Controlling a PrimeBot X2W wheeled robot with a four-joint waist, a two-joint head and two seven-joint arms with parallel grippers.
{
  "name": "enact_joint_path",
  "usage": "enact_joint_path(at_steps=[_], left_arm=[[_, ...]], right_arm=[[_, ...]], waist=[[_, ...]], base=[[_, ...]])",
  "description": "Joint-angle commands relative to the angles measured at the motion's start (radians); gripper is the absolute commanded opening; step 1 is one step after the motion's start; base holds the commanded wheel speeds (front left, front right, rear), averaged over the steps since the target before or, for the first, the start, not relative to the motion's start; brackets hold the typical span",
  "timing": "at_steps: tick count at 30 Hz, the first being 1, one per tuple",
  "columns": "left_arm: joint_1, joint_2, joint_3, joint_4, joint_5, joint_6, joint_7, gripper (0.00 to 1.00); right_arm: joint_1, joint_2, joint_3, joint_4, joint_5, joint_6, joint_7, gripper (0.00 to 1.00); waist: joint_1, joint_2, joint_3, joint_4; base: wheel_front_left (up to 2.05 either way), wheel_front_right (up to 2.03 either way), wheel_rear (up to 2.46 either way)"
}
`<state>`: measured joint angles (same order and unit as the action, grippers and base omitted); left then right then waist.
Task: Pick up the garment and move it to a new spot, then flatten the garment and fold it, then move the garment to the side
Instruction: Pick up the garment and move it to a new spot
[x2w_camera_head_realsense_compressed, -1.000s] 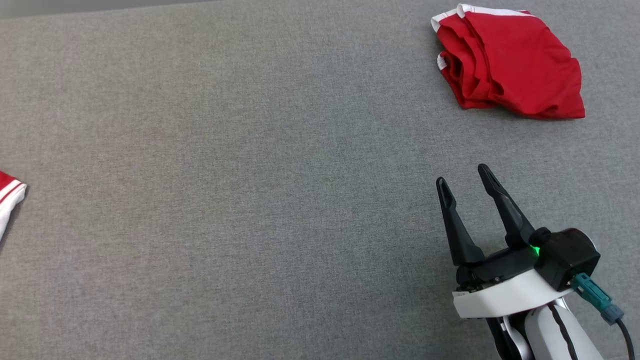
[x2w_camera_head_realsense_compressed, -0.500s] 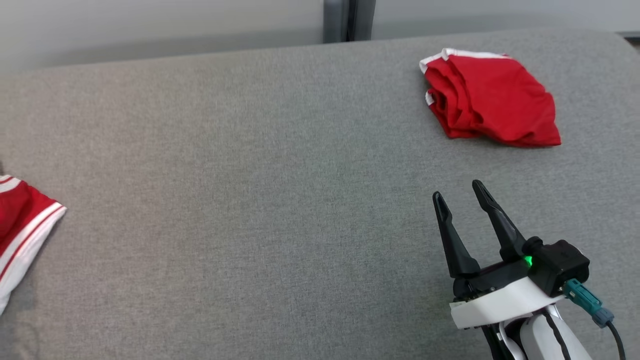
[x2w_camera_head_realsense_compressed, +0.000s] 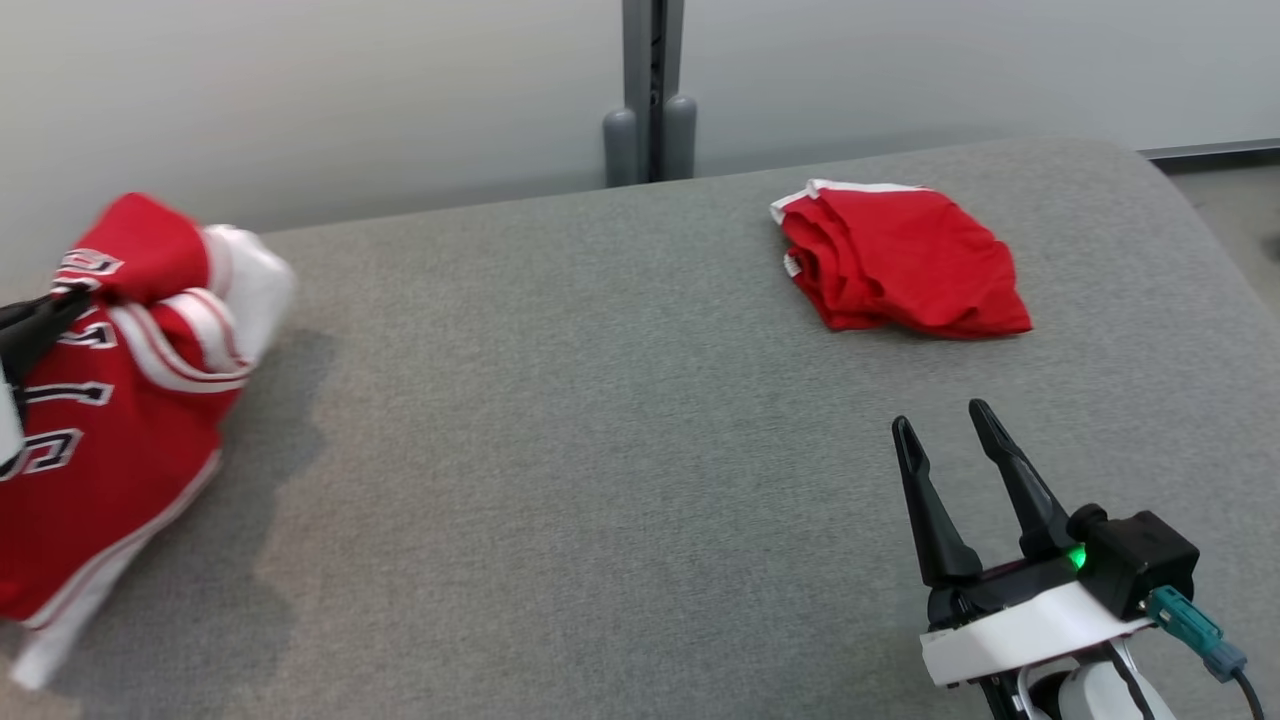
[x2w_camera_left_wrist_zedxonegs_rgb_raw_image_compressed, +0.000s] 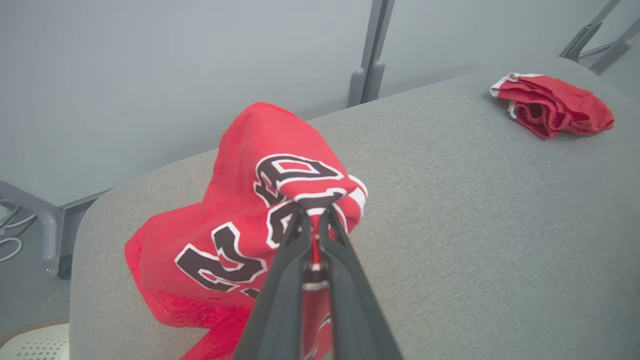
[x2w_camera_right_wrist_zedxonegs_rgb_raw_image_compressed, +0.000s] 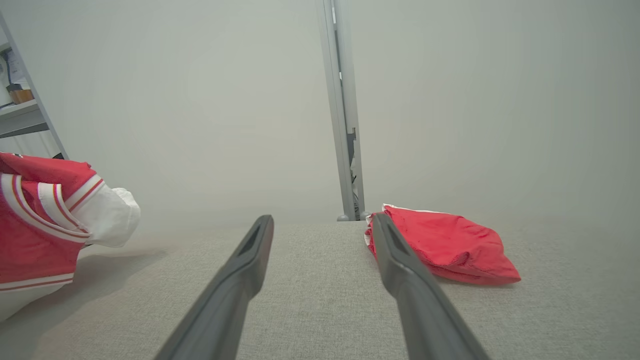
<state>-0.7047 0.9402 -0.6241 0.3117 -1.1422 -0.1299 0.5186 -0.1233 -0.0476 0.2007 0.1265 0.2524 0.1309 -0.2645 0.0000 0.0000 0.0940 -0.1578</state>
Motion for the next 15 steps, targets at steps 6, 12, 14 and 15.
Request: enact_joint_path(at_steps=[6, 12, 14, 15], left_arm=[[0.043, -0.005, 0.006, -0.202, -0.039, 0.022, -0.003, 0.00], [0.089, -0.045, 0.006, -0.414, -0.105, 0.067, -0.001, 0.00], [0.105, -0.066, 0.000, -0.461, -0.106, 0.089, -0.013, 0.00], [0.110, -0.075, -0.007, -0.475, -0.092, 0.102, -0.022, 0.00]], right_arm=[[0.031, -0.006, -0.019, -0.005, 0.004, 0.000, -0.002, 1.00], [0.034, -0.006, -0.019, -0.011, 0.011, 0.000, -0.002, 1.00], [0.036, -0.006, -0.018, -0.014, 0.014, 0.000, -0.002, 1.00], [0.037, -0.006, -0.016, -0.013, 0.015, 0.000, -0.002, 1.00]], waist=[[0.0000, 0.0000, -0.037, -0.050], [0.0000, 0.0000, -0.039, -0.089], [0.0000, 0.0000, -0.037, -0.100], [0.0000, 0.0000, -0.036, -0.106]], base=[[0.00, 0.00, 0.00], [0.00, 0.00, 0.00], [0.00, 0.00, 0.00], [0.00, 0.00, 0.00]])
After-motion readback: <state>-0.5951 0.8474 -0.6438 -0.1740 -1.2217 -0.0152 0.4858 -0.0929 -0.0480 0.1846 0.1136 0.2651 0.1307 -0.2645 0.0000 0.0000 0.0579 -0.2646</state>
